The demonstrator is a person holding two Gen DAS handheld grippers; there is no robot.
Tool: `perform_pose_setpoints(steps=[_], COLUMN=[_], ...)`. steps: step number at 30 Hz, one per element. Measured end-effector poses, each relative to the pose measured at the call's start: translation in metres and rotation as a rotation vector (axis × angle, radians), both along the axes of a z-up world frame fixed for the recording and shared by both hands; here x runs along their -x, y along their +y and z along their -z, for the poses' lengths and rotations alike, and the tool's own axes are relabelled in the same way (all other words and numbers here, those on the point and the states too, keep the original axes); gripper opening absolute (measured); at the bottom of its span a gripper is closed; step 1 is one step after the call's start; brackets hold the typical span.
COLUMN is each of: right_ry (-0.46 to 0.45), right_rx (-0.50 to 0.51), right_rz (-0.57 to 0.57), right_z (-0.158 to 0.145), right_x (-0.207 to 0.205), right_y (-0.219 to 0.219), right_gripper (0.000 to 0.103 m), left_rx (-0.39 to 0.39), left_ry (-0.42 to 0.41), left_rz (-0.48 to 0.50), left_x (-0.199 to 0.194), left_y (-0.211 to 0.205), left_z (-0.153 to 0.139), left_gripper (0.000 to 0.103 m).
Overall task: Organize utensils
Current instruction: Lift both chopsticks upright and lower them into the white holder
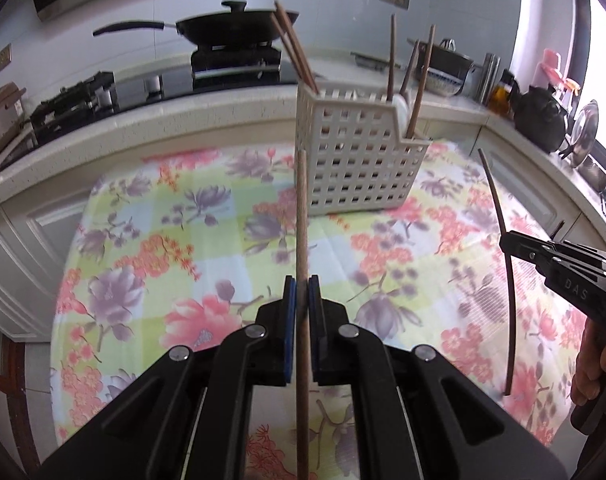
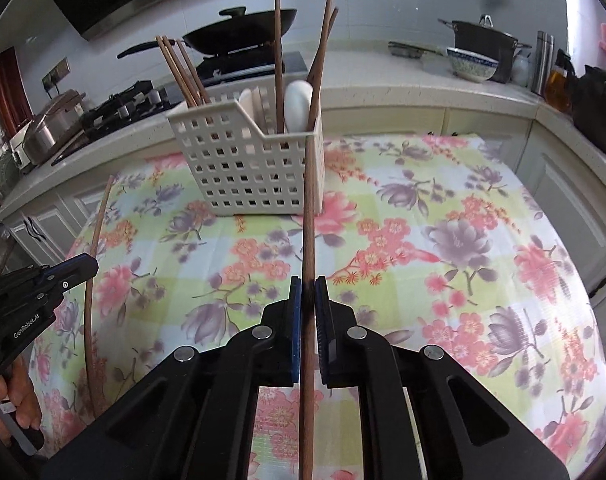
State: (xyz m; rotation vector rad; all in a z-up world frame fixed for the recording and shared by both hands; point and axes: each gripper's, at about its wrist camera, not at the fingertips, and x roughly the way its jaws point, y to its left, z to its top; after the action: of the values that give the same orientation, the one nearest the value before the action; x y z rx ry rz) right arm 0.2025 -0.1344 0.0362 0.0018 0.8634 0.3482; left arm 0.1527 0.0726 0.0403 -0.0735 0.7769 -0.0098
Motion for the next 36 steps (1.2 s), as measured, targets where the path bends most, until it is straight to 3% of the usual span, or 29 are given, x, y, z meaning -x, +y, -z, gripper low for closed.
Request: perform_pose_setpoints(steps=[15,36], right_ry=[-0.079,-0.128], right_rx=[-0.011,-0.036], right_rz=[0.022,0.005], right_z=[-0.034,-0.057], right_x=[0.020,0.028], right_y=[-0.013,-0.012], right_gripper=[0.009,0.009], left_rx=[0.027,0.031], left_ry=[-0.158,-0.209], left_rz=[-0.031,-0.024], left_x=[0.024,0.031], left_y=[0.005,0.004], left_z=[-0.042,-0.059], left_gripper=[0.006,0.006])
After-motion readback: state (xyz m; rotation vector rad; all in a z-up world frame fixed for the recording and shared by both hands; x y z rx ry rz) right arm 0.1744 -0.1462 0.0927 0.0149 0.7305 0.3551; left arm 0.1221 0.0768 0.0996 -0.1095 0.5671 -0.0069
